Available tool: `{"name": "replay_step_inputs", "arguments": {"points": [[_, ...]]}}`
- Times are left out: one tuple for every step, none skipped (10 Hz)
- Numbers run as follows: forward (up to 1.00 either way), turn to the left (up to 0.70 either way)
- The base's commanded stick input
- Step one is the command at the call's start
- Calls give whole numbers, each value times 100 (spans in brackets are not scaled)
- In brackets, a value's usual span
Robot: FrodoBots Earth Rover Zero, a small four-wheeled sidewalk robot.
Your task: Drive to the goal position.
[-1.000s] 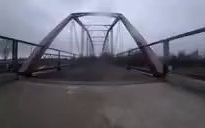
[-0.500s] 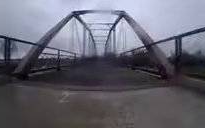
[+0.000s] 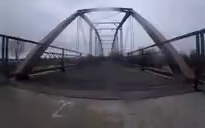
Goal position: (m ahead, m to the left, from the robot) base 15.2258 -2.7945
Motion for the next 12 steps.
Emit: {"name": "replay_step_inputs", "arguments": {"points": [[100,5],[100,5],[100,5],[100,4],[100,3],[100,1],[100,0],[100,0],[100,0],[100,0],[100,0],[100,0]]}}
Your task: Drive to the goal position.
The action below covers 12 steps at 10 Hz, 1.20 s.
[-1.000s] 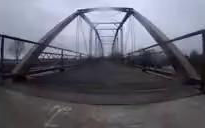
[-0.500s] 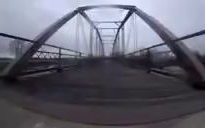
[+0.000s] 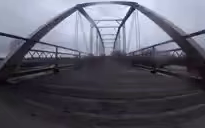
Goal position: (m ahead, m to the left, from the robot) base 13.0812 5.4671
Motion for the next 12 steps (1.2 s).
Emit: {"name": "replay_step_inputs", "arguments": {"points": [[100,0],[100,0],[100,0],[100,0],[100,0],[100,-1],[100,-1],[100,-1],[100,-2],[100,-4],[100,-4],[100,-4]]}}
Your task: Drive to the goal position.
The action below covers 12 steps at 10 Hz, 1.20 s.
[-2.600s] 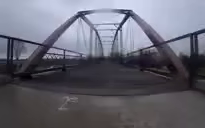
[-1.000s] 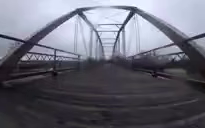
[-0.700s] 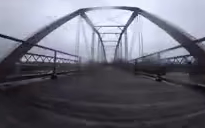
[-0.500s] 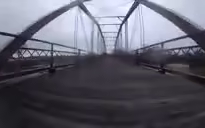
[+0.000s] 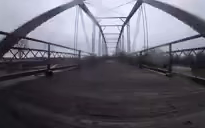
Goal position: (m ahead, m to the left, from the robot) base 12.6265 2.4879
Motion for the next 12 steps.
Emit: {"name": "replay_step_inputs", "arguments": {"points": [[100,-5],[100,-6],[100,-3],[100,-4],[100,-11],[100,-7],[100,-4],[100,-9],[100,-8],[100,-3],[100,-8],[100,-10]]}}
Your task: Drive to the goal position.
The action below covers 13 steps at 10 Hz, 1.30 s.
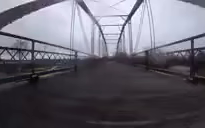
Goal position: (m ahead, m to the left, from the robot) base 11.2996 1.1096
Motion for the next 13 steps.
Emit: {"name": "replay_step_inputs", "arguments": {"points": [[100,-7],[100,-10],[100,-5],[100,-3],[100,-6],[100,-9],[100,-4],[100,-3],[100,-8],[100,-11],[100,-7],[100,-1],[100,-3]]}}
